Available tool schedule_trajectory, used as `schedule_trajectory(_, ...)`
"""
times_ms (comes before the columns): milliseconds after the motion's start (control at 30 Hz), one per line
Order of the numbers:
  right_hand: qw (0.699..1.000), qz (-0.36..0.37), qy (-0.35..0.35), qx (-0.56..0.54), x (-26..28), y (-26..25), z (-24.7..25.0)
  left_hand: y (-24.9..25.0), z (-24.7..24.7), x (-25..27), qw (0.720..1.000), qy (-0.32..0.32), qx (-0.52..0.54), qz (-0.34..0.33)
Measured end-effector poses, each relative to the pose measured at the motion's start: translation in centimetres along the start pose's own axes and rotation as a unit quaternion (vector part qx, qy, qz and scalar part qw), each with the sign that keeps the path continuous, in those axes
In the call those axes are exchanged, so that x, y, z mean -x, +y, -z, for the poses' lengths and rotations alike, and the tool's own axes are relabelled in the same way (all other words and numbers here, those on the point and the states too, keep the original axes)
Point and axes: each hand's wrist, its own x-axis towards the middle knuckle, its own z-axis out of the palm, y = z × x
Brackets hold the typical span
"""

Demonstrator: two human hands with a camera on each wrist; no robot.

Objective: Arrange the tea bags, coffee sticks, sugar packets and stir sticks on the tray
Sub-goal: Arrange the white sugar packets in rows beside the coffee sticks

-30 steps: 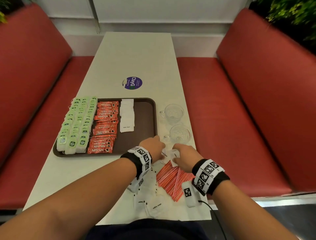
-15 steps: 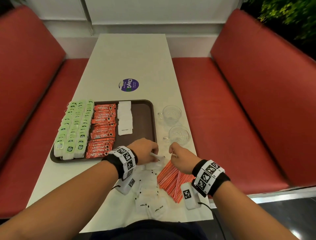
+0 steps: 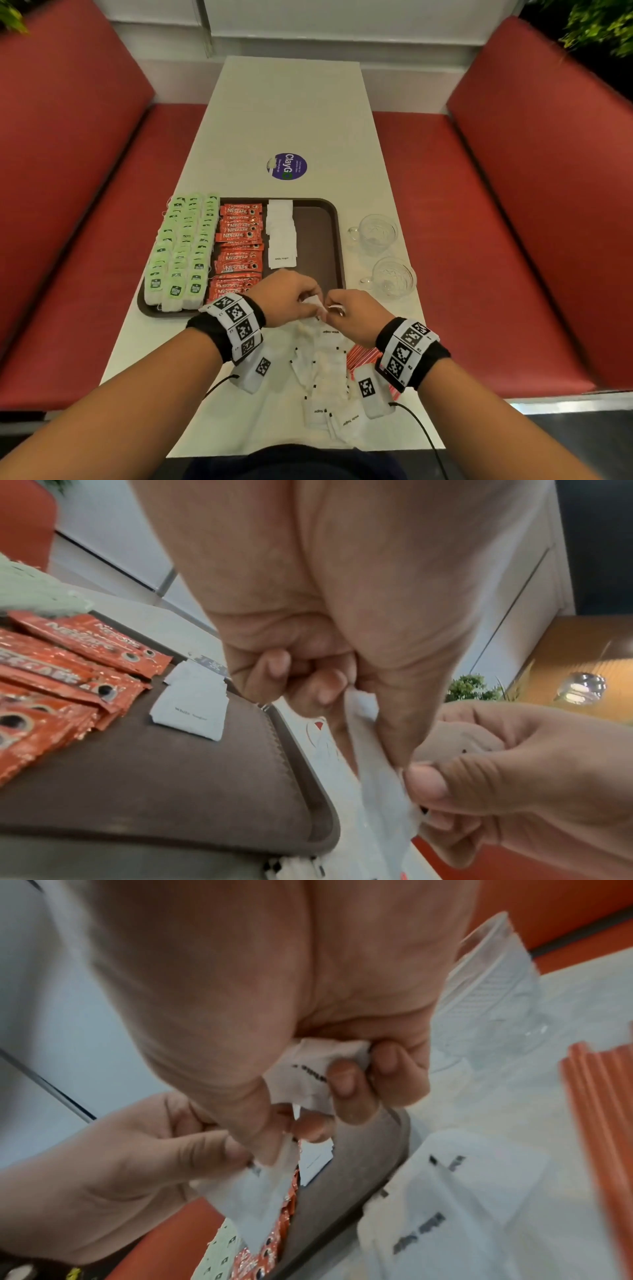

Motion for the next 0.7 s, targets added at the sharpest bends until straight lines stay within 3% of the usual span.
schedule_trajectory(133, 0.999, -0.017, 0.025, -0.036, -1.0, -1.2, 0.0, -1.4, 0.7, 0.7, 0.987, 0.086, 0.133, 0.015)
schedule_trajectory(200, 0.996, -0.030, 0.058, -0.066, -1.6, -1.6, -0.1, -2.0, 1.1, 0.9, 0.982, 0.080, 0.167, 0.031)
schedule_trajectory(333, 0.987, -0.033, 0.073, -0.137, -2.6, -2.1, -0.6, -3.1, 1.5, 0.7, 0.976, 0.093, 0.191, 0.055)
schedule_trajectory(400, 0.987, -0.034, 0.080, -0.138, -2.9, -2.2, -0.9, -3.6, 1.9, 0.5, 0.969, 0.107, 0.212, 0.064)
schedule_trajectory(567, 0.986, -0.038, 0.106, -0.125, -3.5, -2.6, -1.0, -4.2, 2.8, 0.0, 0.978, 0.067, 0.193, 0.053)
schedule_trajectory(700, 0.989, -0.061, 0.087, -0.105, -4.3, -2.6, -0.9, -4.9, 2.7, -0.8, 0.976, 0.093, 0.175, 0.089)
